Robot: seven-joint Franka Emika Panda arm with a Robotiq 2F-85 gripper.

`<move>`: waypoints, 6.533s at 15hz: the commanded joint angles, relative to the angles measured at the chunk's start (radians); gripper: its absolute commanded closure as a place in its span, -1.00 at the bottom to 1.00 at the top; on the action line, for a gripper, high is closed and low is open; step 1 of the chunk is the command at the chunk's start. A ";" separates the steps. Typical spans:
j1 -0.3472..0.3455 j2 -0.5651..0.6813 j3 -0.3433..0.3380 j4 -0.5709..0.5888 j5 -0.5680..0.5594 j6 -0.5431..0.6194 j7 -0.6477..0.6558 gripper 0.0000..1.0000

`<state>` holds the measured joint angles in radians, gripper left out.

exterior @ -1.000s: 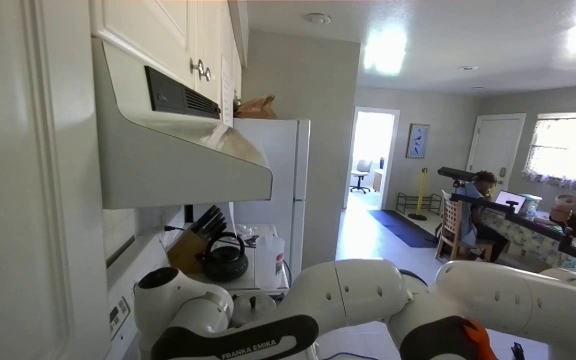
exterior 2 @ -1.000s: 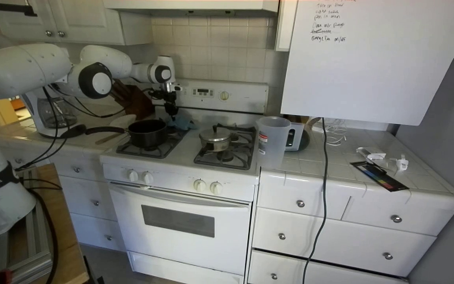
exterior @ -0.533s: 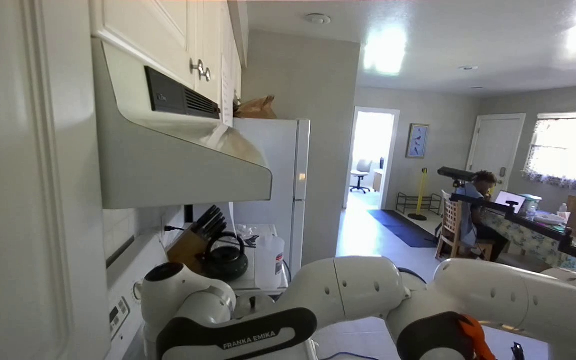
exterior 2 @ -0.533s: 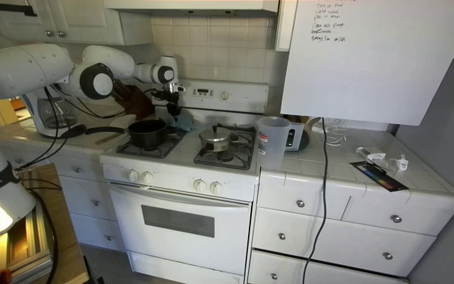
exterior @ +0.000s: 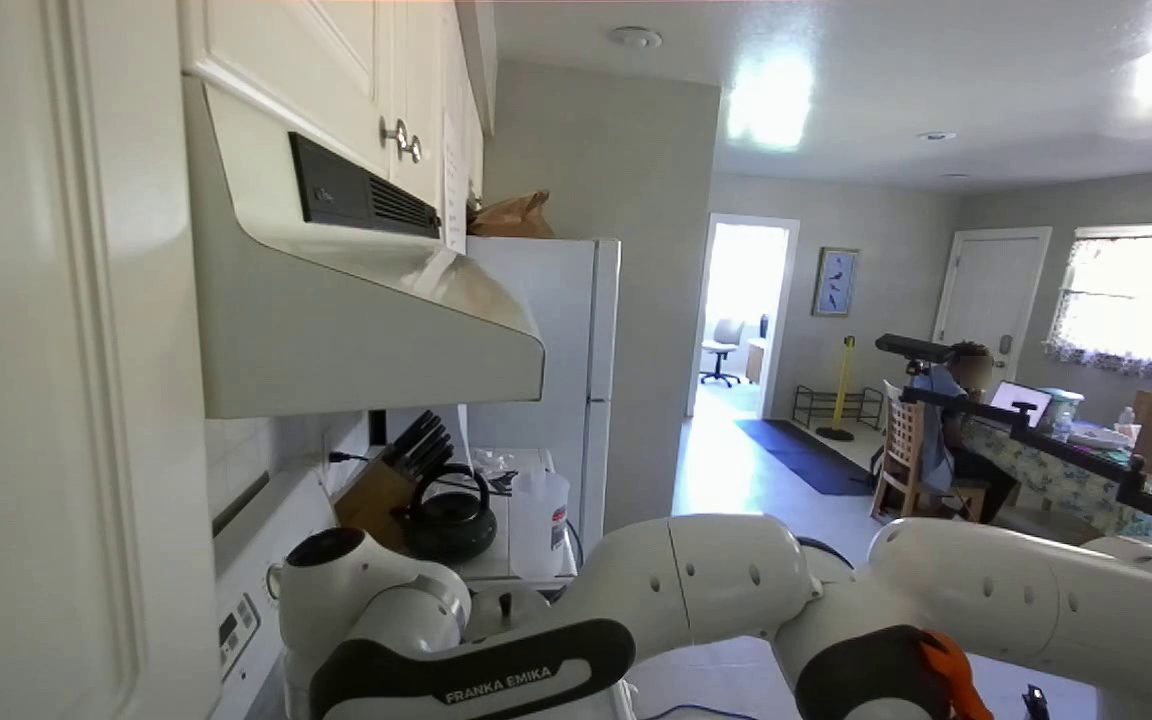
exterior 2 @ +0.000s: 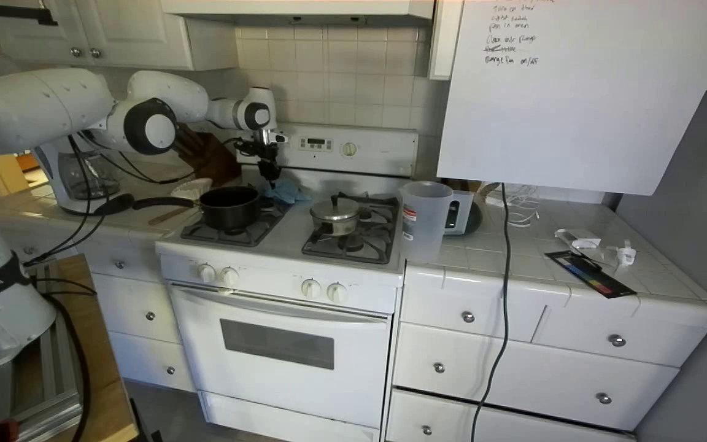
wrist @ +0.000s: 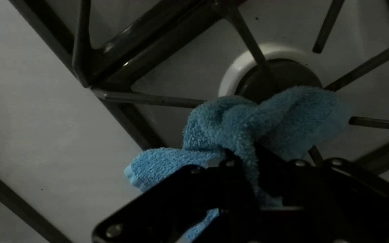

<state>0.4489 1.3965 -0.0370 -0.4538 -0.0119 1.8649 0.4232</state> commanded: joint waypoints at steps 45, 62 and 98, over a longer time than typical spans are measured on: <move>0.076 -0.012 -0.137 0.022 -0.253 -0.189 0.231 0.76; -0.112 -0.086 -0.005 -0.015 -0.090 -0.262 -0.020 0.94; -0.174 0.104 -0.134 0.030 -0.130 0.019 0.503 0.94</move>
<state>0.2594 1.4689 -0.1329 -0.4539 -0.1070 1.8490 0.8411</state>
